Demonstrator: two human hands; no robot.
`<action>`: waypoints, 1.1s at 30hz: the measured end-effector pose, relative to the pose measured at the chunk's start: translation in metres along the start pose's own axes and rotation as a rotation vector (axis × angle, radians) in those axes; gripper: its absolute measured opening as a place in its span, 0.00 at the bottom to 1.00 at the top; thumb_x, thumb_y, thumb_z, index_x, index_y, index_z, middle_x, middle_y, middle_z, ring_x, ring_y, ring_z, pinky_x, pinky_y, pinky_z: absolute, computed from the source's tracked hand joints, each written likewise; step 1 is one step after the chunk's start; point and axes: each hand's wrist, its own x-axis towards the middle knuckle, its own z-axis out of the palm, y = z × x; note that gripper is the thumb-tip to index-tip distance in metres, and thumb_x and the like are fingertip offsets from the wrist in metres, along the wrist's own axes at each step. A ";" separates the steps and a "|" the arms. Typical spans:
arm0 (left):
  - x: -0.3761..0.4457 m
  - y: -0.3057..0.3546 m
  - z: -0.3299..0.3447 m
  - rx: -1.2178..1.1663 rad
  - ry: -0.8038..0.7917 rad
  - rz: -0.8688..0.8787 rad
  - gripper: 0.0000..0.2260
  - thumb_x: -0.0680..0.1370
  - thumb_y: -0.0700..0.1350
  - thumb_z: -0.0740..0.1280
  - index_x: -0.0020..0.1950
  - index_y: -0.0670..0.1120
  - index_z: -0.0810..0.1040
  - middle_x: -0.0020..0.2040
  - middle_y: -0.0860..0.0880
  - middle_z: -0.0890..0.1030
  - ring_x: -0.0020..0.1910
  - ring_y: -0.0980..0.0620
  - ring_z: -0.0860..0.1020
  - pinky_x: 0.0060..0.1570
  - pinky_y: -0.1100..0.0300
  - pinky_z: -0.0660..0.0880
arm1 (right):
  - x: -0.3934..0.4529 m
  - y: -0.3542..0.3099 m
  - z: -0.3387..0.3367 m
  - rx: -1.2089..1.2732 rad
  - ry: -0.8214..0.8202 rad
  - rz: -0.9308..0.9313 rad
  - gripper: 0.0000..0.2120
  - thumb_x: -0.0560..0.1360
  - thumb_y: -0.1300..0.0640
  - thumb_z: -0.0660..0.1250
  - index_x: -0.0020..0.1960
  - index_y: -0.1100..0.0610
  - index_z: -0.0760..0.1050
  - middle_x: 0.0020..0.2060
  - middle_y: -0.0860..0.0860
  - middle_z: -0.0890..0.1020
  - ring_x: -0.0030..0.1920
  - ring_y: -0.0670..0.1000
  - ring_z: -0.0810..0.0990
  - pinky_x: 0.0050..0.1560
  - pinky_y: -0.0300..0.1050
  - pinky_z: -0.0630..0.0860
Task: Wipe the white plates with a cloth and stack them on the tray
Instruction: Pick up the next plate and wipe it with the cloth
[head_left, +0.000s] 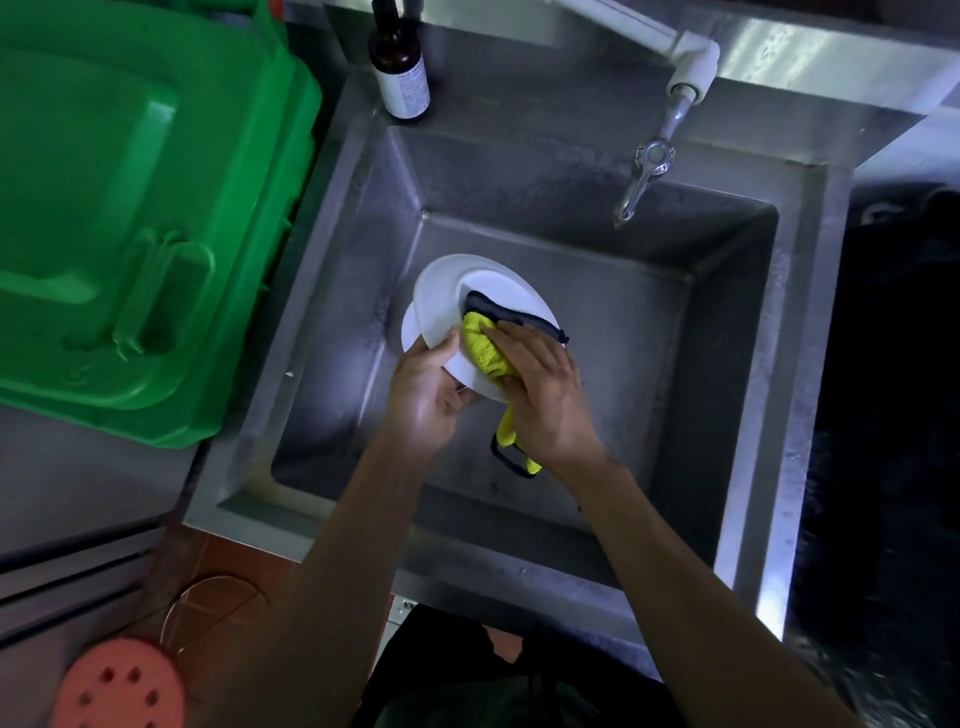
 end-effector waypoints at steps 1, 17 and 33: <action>0.001 0.000 0.001 -0.019 0.010 0.005 0.18 0.84 0.45 0.61 0.73 0.41 0.73 0.67 0.37 0.79 0.64 0.38 0.79 0.52 0.46 0.81 | -0.002 -0.002 0.001 -0.009 0.006 -0.006 0.27 0.76 0.57 0.55 0.75 0.50 0.70 0.73 0.50 0.72 0.73 0.58 0.68 0.71 0.62 0.64; 0.002 -0.002 -0.010 -0.302 -0.040 0.037 0.19 0.82 0.43 0.64 0.73 0.40 0.72 0.66 0.38 0.80 0.64 0.38 0.80 0.54 0.43 0.81 | -0.004 -0.001 -0.014 0.023 0.053 0.108 0.31 0.72 0.63 0.49 0.73 0.57 0.73 0.75 0.56 0.69 0.77 0.62 0.62 0.77 0.57 0.59; -0.006 0.013 -0.038 0.090 -0.255 -0.021 0.20 0.75 0.39 0.66 0.67 0.41 0.77 0.59 0.43 0.84 0.56 0.41 0.83 0.41 0.46 0.83 | 0.048 0.015 -0.063 0.086 0.054 0.225 0.29 0.76 0.70 0.59 0.74 0.54 0.70 0.72 0.48 0.72 0.70 0.52 0.71 0.60 0.30 0.62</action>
